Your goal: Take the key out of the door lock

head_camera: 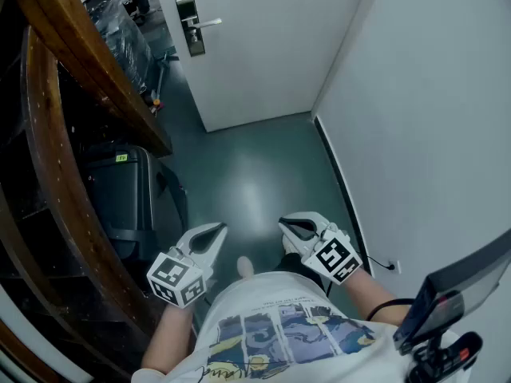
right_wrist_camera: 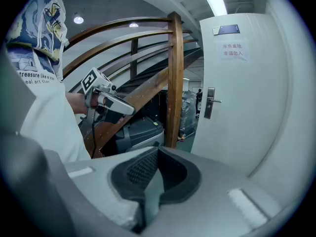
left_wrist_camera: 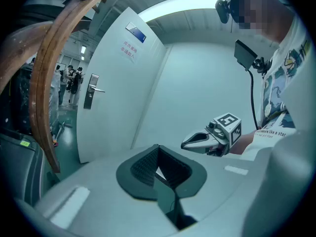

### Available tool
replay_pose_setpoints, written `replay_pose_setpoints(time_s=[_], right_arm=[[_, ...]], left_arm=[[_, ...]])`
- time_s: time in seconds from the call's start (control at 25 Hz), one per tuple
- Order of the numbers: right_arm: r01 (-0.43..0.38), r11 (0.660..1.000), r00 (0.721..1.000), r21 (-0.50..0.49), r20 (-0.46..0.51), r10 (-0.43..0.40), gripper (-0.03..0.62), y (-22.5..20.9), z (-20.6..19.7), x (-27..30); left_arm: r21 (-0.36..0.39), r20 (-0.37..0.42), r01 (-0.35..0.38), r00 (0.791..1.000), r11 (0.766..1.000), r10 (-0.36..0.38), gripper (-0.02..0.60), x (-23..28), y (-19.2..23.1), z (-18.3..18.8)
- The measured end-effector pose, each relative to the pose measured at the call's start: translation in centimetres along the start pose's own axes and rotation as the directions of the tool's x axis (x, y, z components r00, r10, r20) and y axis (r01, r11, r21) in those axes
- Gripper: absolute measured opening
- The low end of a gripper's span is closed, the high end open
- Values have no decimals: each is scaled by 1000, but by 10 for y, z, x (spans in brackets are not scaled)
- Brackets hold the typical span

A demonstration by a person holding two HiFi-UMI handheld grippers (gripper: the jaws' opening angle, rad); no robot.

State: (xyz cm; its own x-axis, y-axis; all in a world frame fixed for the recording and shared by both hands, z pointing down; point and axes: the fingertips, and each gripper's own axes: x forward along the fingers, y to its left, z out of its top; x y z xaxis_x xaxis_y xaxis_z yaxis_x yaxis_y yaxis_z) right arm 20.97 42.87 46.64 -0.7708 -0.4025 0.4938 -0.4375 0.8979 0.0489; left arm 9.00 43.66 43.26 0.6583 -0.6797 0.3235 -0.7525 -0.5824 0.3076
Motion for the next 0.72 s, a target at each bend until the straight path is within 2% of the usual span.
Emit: replay_pose_setpoints(time_s=[0.24,0.44,0.72], right_arm=[[15,1000,1000,-6,-5,-15,3,16,2,5],[67,998,997,13,29,-68,3,12,15,10],[84,996,994,43,67,-86,21,-3,36,35]], left_arm=[[4,12,6,1000,1000,-6,6,-17,4,-4],[9,51,28,998,1000,-29,7,-28,8,0],[9,111,-8,994,1000,7,8,-29,37,11]])
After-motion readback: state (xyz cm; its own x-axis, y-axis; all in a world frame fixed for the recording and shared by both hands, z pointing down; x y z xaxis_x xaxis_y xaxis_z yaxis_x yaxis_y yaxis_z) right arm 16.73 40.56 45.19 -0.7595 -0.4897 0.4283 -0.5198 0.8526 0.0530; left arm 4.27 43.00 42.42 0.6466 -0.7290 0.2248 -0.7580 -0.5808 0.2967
